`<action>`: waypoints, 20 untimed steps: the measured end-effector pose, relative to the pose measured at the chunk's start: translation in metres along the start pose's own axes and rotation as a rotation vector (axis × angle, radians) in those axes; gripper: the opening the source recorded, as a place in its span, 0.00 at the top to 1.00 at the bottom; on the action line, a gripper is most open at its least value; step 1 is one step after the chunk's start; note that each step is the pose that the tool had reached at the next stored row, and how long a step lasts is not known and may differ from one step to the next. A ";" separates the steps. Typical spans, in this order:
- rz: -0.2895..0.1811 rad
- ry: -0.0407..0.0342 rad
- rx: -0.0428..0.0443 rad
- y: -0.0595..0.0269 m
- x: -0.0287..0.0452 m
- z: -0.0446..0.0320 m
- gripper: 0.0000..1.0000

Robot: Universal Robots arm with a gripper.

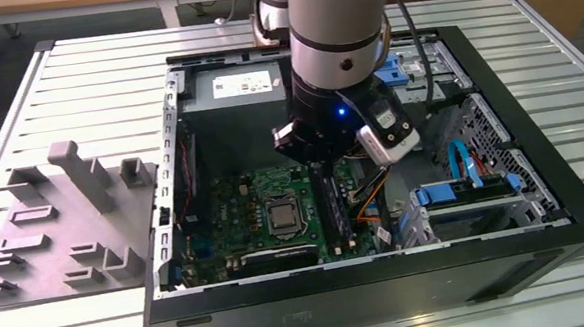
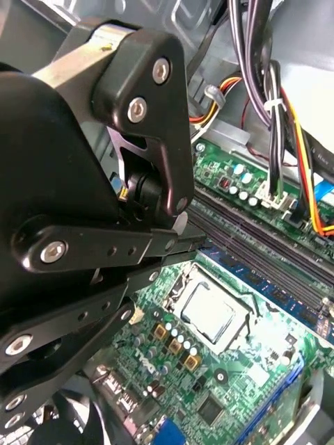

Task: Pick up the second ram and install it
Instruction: 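Insert the second ram into the second slot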

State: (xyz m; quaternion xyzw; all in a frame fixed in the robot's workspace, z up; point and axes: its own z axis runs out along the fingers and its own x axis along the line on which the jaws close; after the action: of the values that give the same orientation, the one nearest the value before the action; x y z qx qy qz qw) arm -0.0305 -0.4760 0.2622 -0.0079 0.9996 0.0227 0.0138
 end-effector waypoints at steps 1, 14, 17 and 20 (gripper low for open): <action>0.000 0.0000 0.0001 -0.0001 -0.0006 0.0011 0.88; 0.000 0.0000 0.0001 -0.0010 -0.0005 0.0222 0.88; 0.000 -0.0001 0.0001 -0.0010 0.0002 0.0253 0.88; 0.000 0.0000 -0.0002 -0.0004 0.0012 0.0262 0.88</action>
State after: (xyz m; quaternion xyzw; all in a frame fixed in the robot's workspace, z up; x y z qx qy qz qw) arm -0.0310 -0.4753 0.2360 -0.0079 0.9996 0.0227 0.0138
